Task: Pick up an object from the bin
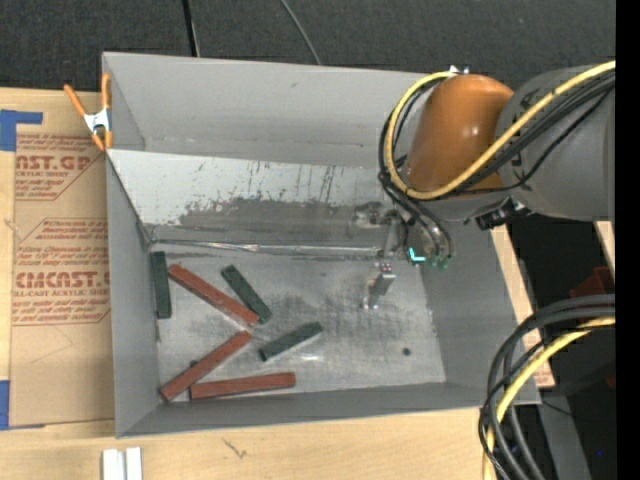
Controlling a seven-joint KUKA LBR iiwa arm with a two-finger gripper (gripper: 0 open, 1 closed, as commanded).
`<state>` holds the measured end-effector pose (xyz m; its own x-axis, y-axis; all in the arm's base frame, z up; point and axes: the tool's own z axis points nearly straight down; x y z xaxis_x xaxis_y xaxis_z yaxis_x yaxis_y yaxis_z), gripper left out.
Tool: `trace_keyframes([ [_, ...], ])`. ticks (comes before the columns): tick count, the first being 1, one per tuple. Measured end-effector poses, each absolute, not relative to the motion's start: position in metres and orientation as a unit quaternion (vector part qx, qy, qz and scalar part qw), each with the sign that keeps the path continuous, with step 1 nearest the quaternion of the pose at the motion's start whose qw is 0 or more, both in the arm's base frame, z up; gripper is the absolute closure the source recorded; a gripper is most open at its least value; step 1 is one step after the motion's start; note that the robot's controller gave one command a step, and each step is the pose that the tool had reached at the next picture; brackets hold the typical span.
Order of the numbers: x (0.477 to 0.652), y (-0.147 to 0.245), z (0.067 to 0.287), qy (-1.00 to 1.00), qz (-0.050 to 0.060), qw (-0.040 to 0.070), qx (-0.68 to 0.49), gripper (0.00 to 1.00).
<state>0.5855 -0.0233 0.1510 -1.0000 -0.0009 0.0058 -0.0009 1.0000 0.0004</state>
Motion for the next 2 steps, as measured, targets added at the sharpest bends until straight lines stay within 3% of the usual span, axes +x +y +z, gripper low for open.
trace_keyframes([
  [1, 0.587, -0.023, 0.155, -1.000, 0.000, -0.001, 0.001, 0.00],
  [2, 0.564, 0.009, 0.140, -0.999, 0.000, -0.001, 0.034, 0.00],
])
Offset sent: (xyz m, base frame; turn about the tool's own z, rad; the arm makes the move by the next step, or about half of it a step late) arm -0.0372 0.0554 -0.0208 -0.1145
